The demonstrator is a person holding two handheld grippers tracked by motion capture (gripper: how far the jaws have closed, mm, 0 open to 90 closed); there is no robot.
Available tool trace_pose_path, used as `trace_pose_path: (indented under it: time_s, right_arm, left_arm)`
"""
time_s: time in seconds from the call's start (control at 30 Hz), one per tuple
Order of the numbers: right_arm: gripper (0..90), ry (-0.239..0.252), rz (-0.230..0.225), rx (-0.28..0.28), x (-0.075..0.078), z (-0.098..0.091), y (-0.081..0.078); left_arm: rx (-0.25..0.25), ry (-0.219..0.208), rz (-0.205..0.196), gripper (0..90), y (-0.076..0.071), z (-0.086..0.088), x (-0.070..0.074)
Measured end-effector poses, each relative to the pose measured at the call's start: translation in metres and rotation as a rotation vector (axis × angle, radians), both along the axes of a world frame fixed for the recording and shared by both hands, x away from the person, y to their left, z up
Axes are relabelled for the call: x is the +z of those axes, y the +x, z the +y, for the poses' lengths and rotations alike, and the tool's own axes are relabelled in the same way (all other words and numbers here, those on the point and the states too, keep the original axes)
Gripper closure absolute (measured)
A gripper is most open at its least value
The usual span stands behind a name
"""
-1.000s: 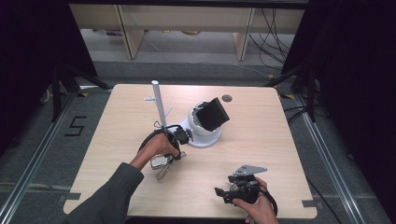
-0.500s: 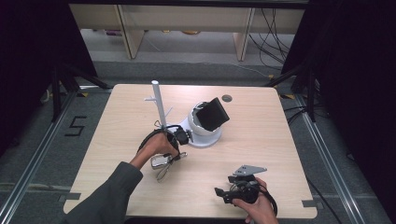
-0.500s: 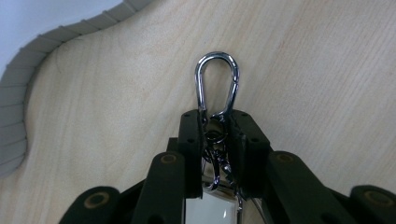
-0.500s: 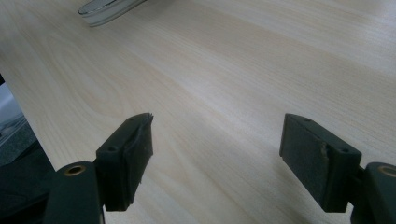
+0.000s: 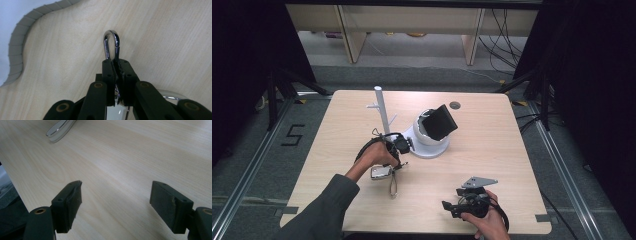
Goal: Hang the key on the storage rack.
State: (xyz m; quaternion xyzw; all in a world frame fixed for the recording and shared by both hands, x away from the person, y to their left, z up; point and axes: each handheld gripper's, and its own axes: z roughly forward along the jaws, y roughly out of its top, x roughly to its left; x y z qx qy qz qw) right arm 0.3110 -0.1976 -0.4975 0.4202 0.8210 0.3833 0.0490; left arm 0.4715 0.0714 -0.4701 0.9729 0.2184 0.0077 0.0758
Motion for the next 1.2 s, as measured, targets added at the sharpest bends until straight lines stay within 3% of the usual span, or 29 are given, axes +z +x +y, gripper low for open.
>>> trace_pose_path:
  time_s: [0.2,0.3,0.6,0.7,1.07,1.2]
  right_arm:
    - [26.4,0.015,-0.013,-0.009,-0.001,0.002,-0.001]
    - [26.4,-0.001,0.002,-0.001,0.000,0.001,-0.001]
    - [27.1,0.000,0.003,0.014,0.000,0.002,-0.001]
    - [27.1,0.000,0.002,0.013,0.000,0.002,-0.001]
    - [27.1,0.001,0.012,0.008,-0.001,0.001,-0.001]
    - [27.2,0.003,0.003,0.006,-0.001,0.001,0.000]
  left_arm:
    - [0.019,0.002,0.003,82.9,0.002,0.000,-0.002]
    - [0.012,0.028,-0.018,80.9,0.002,-0.002,-0.003]
    - [0.035,0.044,-0.045,81.4,0.002,-0.006,-0.004]
    - [0.017,0.066,-0.067,82.9,0.000,-0.008,-0.002]
    - [0.026,0.029,-0.056,84.6,0.002,0.000,0.005]
    - [0.044,0.004,-0.063,84.6,0.001,0.008,0.021]
